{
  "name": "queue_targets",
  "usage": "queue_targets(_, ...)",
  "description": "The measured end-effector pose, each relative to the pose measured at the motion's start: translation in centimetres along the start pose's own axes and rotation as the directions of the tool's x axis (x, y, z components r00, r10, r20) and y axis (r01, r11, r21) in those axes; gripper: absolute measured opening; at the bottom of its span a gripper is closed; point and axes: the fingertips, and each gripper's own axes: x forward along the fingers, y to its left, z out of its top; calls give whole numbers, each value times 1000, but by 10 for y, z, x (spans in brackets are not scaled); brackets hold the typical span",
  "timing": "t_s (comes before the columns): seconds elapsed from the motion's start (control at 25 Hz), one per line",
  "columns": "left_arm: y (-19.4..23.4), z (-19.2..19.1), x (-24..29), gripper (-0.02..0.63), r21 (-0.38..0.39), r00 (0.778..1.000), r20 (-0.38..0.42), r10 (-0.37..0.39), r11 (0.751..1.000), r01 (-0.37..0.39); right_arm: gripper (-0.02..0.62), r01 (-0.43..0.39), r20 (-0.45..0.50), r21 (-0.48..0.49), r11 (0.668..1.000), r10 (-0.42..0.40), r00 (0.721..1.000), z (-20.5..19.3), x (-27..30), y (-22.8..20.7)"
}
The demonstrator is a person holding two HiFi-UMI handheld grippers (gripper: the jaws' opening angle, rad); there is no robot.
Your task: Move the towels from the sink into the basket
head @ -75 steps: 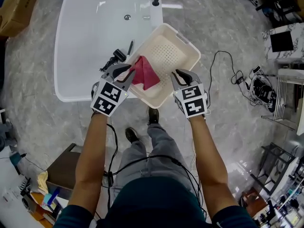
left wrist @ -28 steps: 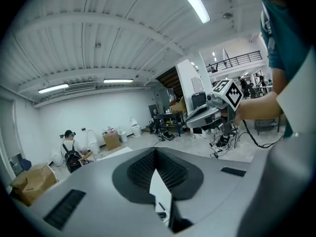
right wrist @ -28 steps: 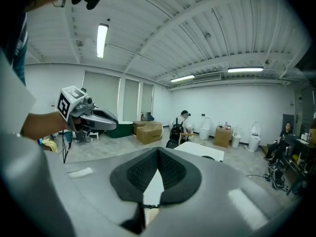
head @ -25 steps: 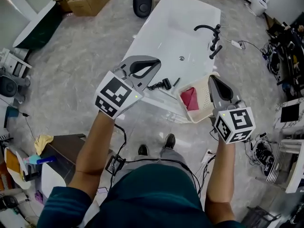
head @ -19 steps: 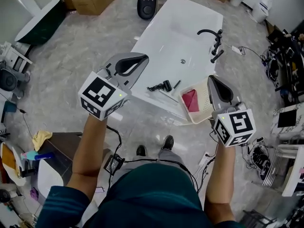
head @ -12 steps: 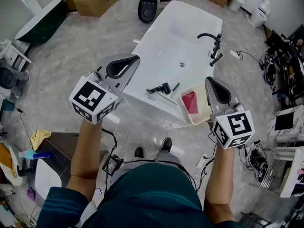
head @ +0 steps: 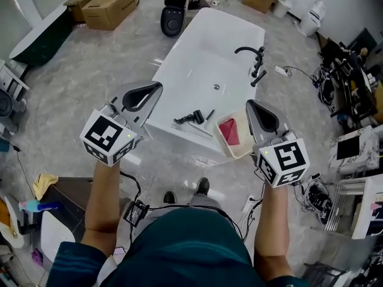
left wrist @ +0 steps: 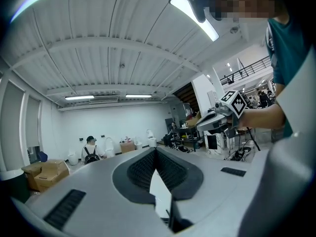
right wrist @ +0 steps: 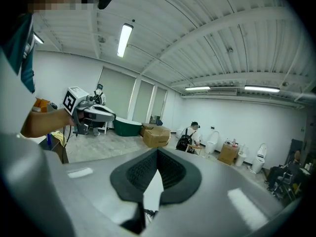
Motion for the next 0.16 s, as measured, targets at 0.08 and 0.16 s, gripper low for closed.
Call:
queue_targets(0.08,-1,0,-3,6,-1,1000,0,-3,1000,3,8,1,-4,-2,1000,-1,1000,1,-1,2)
queue_targets(0.16,-2,1,-5,6,-1,1000,-1,-5,1000,5,8,1,-6,-3,1000,-1,1000,3,-2,4)
